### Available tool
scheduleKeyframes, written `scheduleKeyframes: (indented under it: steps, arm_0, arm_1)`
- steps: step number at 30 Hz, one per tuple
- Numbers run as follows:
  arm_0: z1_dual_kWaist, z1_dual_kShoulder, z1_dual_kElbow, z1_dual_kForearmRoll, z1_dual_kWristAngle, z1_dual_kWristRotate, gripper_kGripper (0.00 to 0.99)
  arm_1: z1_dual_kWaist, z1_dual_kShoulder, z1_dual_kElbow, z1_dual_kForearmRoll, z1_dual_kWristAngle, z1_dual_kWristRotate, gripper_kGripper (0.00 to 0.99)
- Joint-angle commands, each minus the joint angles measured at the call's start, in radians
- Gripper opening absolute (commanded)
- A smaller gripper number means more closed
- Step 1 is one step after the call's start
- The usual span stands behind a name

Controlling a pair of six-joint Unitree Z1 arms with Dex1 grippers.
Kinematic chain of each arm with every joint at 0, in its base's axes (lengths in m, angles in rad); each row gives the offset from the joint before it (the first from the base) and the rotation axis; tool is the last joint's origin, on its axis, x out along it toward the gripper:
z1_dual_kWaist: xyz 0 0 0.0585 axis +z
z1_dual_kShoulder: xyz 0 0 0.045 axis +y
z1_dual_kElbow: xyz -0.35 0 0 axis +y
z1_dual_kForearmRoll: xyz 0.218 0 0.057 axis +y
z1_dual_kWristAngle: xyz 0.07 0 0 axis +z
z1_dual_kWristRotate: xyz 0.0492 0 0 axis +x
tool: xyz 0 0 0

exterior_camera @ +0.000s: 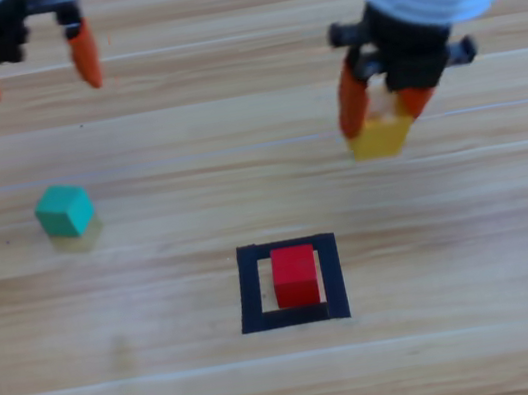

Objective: Stack the blocks in the rectangular block: red at the bottom, yellow in the middle, green on top

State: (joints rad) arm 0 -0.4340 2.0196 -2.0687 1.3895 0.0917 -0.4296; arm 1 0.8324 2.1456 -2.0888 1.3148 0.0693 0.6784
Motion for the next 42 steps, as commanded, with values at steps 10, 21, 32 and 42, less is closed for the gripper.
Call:
scheduleKeyframes:
  steps: [10,21,32,42]
  arm_0:
    - [0.123,0.047,0.203,-0.110,-0.029,0.276,0.980]
    - [0.121,0.074,0.246,-0.165,-0.052,0.327,0.990]
    - [0.124,0.113,0.265,-0.210,-0.099,0.388,0.990]
    - [0.124,0.214,0.269,-0.260,-0.049,0.385,0.990]
  arm_1:
    - [0.119,0.341,-0.343,0.181,0.021,0.124,0.000]
    - [0.160,0.381,-0.376,0.181,0.021,0.230,0.000]
    - [0.168,0.427,-0.389,0.181,0.010,0.234,0.000]
    - [0.168,0.435,-0.392,0.181,-0.003,0.222,0.000]
